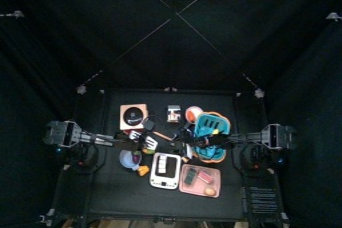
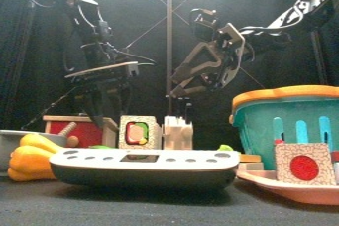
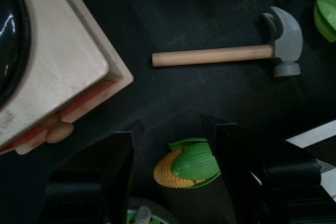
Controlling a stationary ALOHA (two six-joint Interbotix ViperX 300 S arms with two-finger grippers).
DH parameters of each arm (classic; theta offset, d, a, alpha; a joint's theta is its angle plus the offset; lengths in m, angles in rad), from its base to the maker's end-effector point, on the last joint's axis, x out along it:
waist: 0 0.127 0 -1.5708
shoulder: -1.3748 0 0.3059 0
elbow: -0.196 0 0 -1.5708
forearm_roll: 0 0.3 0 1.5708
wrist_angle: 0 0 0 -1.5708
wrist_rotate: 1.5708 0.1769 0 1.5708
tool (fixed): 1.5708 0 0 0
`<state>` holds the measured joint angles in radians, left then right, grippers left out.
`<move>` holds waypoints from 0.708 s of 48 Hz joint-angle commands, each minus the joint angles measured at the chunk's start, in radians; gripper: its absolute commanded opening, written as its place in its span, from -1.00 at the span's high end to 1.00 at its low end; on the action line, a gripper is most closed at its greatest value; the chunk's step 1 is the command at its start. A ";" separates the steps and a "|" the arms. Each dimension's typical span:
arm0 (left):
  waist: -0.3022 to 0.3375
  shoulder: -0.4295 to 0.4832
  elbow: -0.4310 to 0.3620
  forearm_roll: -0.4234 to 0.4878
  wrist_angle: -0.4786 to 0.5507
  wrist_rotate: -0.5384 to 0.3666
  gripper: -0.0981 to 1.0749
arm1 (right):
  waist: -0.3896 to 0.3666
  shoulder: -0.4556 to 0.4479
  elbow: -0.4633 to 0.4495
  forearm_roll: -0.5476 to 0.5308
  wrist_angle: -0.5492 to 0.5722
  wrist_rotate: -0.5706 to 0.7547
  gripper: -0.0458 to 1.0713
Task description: Grab squash half
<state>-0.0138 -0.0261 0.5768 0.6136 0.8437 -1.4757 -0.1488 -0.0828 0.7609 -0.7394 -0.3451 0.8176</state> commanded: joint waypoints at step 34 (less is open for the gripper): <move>-0.348 -0.006 -0.066 -0.144 0.048 0.403 -0.67 | 0.118 -0.219 0.152 0.051 0.029 -0.006 -0.71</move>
<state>-0.3405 -0.0460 0.5446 0.5031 0.8897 -1.1014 -0.0322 -0.2700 0.9158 -0.6934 -0.3129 0.8130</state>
